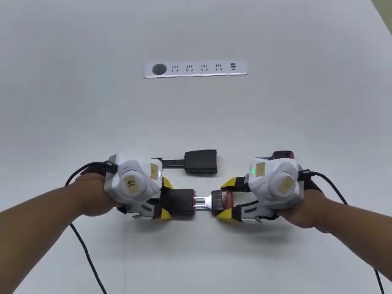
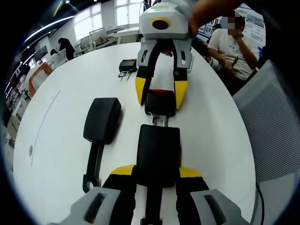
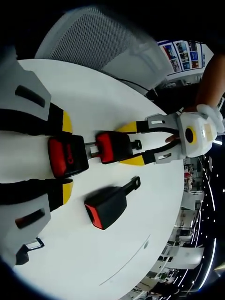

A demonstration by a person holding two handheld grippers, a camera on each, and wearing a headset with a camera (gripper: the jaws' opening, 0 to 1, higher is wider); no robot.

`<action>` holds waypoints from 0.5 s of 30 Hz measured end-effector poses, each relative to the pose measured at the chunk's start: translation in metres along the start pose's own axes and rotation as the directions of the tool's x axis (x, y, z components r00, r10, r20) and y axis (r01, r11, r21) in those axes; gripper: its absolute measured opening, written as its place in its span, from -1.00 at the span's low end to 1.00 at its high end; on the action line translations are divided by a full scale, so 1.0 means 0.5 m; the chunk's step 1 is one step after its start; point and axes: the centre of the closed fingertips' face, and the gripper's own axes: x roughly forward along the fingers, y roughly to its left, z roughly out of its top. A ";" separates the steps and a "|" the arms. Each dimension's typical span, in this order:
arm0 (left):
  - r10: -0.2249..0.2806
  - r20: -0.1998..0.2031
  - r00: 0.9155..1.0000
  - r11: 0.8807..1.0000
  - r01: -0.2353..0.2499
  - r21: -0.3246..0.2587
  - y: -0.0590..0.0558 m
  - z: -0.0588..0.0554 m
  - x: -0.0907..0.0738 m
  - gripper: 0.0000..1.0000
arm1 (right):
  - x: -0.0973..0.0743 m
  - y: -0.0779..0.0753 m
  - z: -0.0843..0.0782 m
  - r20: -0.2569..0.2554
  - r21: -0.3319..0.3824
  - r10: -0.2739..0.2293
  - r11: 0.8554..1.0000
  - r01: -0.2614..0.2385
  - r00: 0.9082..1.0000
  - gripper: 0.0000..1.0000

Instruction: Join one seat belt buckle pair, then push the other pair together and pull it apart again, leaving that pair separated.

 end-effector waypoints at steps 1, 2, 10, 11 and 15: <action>0.000 0.000 1.000 1.000 0.000 0.000 0.000 0.000 0.000 -0.34 | 0.003 0.001 0.003 0.005 -0.002 0.000 1.000 0.000 1.000 -0.33; 0.000 0.001 1.000 1.000 0.000 -0.001 0.000 0.001 -0.001 -0.34 | 0.008 0.002 0.008 0.009 -0.001 0.001 1.000 -0.001 1.000 -0.33; -0.001 0.025 1.000 1.000 0.002 -0.010 0.001 -0.002 0.000 -0.34 | 0.014 0.003 0.010 0.040 -0.002 -0.002 1.000 0.002 0.999 -0.33; -0.001 0.034 0.999 1.000 0.002 -0.016 0.002 -0.002 0.000 -0.34 | 0.013 0.006 0.010 0.049 0.001 -0.002 1.000 0.002 0.999 -0.33; -0.004 0.052 0.999 1.000 0.005 -0.013 0.000 0.001 -0.002 -0.34 | 0.017 0.007 0.014 0.076 0.006 0.001 1.000 -0.002 0.997 -0.33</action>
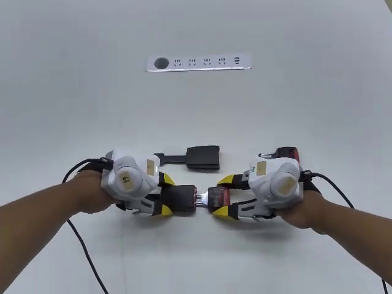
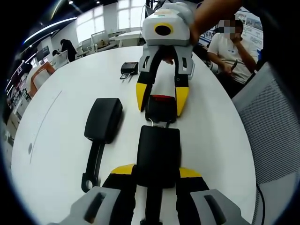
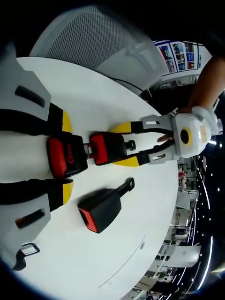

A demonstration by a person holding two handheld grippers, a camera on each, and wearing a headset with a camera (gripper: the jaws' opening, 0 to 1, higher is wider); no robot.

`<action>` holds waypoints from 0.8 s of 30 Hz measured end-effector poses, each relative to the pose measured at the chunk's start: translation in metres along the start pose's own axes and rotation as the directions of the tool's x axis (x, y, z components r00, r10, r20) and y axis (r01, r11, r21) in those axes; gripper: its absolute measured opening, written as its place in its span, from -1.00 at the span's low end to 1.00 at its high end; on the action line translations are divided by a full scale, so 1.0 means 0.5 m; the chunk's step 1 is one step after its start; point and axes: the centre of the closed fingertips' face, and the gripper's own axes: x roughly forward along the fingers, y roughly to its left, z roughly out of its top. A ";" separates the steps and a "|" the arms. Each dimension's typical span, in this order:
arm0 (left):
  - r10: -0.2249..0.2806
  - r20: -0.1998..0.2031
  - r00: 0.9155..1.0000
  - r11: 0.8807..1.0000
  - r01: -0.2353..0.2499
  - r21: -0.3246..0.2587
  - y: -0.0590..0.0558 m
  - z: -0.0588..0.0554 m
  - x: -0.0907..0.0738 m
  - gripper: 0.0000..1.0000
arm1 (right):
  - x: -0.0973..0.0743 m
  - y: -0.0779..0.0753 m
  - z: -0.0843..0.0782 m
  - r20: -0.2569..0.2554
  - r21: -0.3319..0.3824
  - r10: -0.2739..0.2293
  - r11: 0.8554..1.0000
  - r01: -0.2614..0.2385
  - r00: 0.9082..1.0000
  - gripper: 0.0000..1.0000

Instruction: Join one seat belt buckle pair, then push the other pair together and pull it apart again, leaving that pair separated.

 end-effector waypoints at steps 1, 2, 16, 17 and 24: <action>-0.003 0.005 1.000 1.000 0.003 0.002 -0.001 0.002 -0.001 -0.34 | 0.002 0.000 0.002 0.009 -0.001 0.002 1.000 -0.002 1.000 -0.33; -0.006 0.009 1.000 1.000 0.006 0.006 -0.001 0.003 -0.001 -0.34 | 0.000 0.003 0.003 0.013 -0.002 0.002 1.000 -0.002 1.000 -0.33; -0.016 0.053 0.998 1.000 0.016 0.001 0.004 -0.002 -0.002 -0.35 | 0.011 0.019 0.031 0.080 0.011 0.003 1.000 -0.004 0.997 -0.33; -0.017 0.053 0.998 1.000 0.016 0.002 0.004 -0.002 -0.002 -0.35 | 0.016 0.022 0.035 0.081 0.011 0.004 1.000 -0.005 0.997 -0.33; -0.025 0.062 0.998 1.000 0.025 -0.008 0.003 0.000 -0.004 -0.35 | 0.027 0.025 0.039 0.098 0.022 -0.005 1.000 0.003 0.995 -0.33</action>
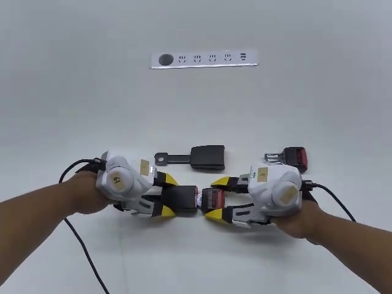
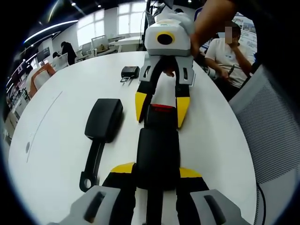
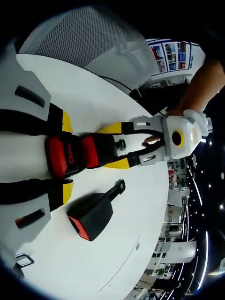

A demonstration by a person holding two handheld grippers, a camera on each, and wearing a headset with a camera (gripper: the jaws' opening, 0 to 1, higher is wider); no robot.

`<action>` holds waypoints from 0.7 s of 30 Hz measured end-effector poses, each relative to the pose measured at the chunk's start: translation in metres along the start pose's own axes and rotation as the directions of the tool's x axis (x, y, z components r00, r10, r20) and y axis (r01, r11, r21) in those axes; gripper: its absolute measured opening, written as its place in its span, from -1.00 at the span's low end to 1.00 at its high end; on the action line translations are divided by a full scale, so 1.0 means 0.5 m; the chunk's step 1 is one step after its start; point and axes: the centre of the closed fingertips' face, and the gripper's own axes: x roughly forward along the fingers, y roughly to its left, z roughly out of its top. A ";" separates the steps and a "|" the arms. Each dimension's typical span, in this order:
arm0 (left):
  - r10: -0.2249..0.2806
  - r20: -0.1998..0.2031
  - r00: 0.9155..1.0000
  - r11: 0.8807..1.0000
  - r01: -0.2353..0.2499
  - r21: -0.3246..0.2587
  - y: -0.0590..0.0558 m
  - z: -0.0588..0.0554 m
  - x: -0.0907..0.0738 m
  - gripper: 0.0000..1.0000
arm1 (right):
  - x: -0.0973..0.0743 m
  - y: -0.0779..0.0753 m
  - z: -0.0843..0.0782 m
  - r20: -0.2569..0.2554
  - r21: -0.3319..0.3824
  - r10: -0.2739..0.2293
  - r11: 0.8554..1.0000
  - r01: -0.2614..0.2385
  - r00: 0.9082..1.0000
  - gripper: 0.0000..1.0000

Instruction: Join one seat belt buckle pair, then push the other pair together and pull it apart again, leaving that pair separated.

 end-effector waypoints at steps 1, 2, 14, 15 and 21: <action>-0.001 0.000 1.000 1.000 0.001 0.001 -0.001 0.000 0.001 -0.35 | 0.001 0.000 0.000 -0.001 -0.001 -0.001 1.000 0.001 1.000 -0.34; -0.001 0.002 1.000 1.000 0.001 0.000 -0.001 0.000 0.001 -0.35 | 0.000 0.000 0.001 -0.001 -0.001 -0.002 1.000 0.002 1.000 -0.33; -0.006 -0.001 1.000 1.000 0.006 0.008 -0.002 -0.001 -0.004 -0.35 | 0.002 -0.005 0.000 -0.015 -0.008 -0.002 1.000 0.002 1.000 -0.33; -0.009 -0.002 1.000 1.000 0.009 0.012 -0.002 -0.001 -0.004 -0.35 | 0.003 -0.007 -0.001 -0.020 -0.012 0.000 1.000 0.000 1.000 -0.33; -0.014 0.001 1.000 0.999 0.014 0.031 0.000 -0.002 -0.004 -0.35 | 0.002 -0.011 -0.003 -0.036 -0.013 0.011 1.000 -0.012 0.999 -0.34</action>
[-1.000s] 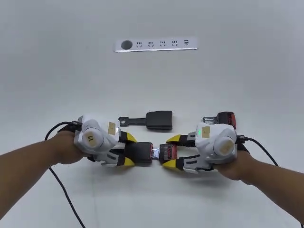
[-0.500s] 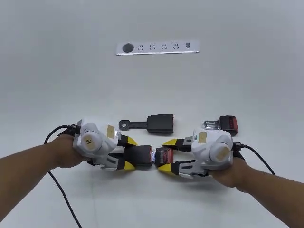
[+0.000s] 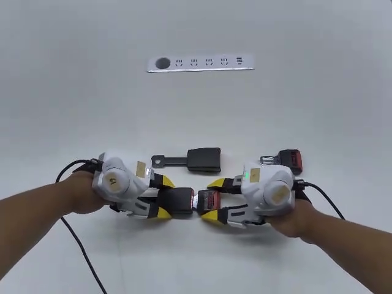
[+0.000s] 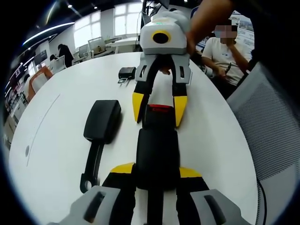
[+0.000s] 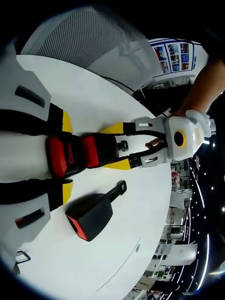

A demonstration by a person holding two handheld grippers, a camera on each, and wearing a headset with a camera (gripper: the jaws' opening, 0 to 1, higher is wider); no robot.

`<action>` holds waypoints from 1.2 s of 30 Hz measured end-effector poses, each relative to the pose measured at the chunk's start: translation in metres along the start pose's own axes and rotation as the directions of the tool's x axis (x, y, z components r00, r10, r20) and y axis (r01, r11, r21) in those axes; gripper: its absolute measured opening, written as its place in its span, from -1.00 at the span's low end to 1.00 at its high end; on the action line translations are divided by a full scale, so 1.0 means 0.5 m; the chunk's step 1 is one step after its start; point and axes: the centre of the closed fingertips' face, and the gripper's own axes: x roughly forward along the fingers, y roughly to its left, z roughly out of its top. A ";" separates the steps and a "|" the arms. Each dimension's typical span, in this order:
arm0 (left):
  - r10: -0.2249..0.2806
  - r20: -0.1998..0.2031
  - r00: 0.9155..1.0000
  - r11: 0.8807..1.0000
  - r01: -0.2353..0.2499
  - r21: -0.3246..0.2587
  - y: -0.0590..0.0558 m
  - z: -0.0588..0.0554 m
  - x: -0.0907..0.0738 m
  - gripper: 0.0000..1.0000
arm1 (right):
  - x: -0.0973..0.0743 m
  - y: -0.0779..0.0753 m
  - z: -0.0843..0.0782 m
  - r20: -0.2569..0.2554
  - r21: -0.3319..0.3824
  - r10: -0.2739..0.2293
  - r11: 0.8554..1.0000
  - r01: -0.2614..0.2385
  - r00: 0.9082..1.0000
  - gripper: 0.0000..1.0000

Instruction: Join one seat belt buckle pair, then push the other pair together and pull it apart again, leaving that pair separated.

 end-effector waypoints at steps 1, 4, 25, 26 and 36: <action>-0.001 0.001 1.000 1.000 0.001 0.000 0.000 0.000 -0.001 -0.35 | 0.000 0.000 -0.001 -0.005 -0.008 0.002 1.000 -0.002 1.000 -0.34; -0.009 -0.008 1.000 1.000 0.010 0.015 0.000 -0.001 0.000 -0.35 | -0.001 -0.001 -0.003 -0.013 -0.031 -0.003 1.000 0.003 1.000 -0.34; -0.043 0.015 0.999 0.999 0.043 0.011 -0.004 0.001 0.001 -0.37 | -0.012 0.001 -0.006 0.000 -0.032 0.001 0.999 -0.001 1.000 -0.36; -0.045 0.015 0.999 0.999 0.045 0.011 -0.004 0.001 0.001 -0.37 | -0.012 0.002 -0.006 0.000 -0.032 0.000 1.000 0.000 1.000 -0.36; -0.044 0.005 0.999 0.999 0.044 0.024 -0.001 -0.002 0.000 -0.37 | -0.015 0.009 0.003 0.006 -0.027 -0.011 1.000 0.011 1.000 -0.35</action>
